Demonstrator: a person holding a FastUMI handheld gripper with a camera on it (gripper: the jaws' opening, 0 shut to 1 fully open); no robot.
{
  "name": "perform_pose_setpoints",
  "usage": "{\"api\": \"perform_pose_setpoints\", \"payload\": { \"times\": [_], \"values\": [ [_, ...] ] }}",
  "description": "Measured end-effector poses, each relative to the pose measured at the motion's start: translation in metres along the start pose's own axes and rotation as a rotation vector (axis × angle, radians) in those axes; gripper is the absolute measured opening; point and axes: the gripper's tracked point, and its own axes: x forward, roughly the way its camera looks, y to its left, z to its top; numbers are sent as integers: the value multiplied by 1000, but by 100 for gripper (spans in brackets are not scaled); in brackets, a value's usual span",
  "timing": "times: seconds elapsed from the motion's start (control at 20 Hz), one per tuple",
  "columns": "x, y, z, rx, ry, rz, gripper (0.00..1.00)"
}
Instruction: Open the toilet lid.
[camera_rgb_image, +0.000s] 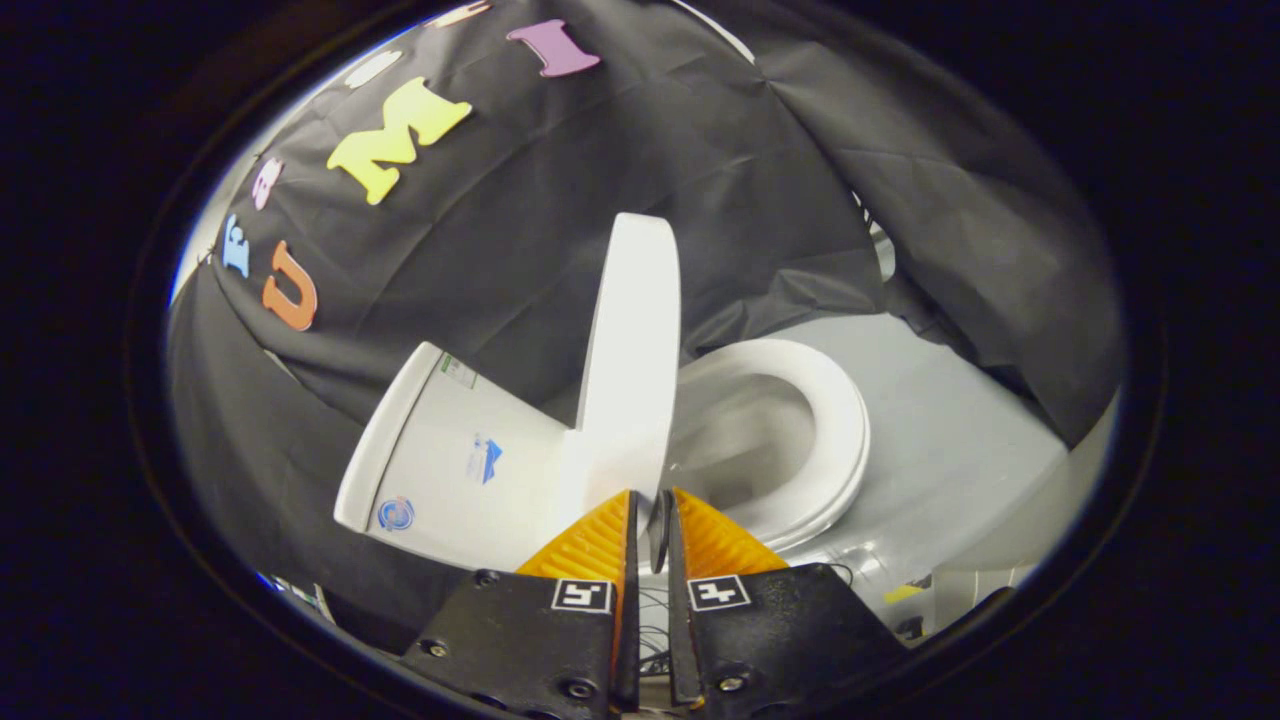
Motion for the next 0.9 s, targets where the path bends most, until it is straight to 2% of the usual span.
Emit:
{"api": "perform_pose_setpoints", "payload": {
  "times": [0.25, 0.9],
  "values": [
    [-2, 17, -1, -69, -15, -31, 15],
    [-7, 74, -4, -200, -55, -40, 15]
  ]
}}
